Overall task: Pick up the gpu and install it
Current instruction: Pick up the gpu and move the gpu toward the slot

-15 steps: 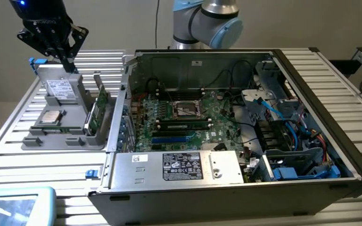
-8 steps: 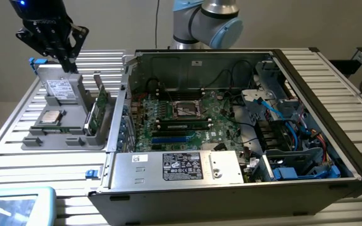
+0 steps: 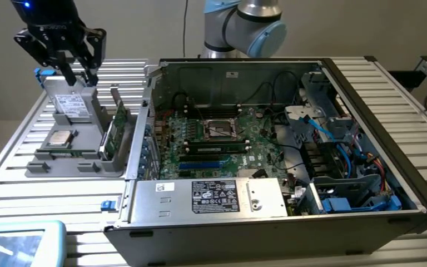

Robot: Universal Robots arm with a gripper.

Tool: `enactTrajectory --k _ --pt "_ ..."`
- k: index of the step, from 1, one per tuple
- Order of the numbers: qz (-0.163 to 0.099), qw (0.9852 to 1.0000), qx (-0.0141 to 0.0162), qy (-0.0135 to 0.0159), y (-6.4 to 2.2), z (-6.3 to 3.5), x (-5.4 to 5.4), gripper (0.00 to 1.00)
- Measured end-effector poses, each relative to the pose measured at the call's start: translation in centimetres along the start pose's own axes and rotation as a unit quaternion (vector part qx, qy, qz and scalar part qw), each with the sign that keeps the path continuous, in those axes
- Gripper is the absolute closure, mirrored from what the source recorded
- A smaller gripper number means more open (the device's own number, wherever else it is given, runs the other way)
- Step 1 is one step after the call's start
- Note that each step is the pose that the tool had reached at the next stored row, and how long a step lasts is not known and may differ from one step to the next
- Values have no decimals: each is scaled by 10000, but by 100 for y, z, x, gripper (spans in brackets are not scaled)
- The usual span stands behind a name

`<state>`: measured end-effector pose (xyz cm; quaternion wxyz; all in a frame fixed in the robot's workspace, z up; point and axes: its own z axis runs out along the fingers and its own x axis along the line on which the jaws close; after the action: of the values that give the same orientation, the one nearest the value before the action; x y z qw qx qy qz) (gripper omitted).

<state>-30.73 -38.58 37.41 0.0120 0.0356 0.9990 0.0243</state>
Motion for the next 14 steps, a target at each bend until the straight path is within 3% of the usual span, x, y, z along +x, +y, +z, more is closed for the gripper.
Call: enactTrajectory --k 10,14 --pt "61 9999 -6 -105 -12 144 65 52" --pt "88 9999 -7 -128 -17 214 80 52"
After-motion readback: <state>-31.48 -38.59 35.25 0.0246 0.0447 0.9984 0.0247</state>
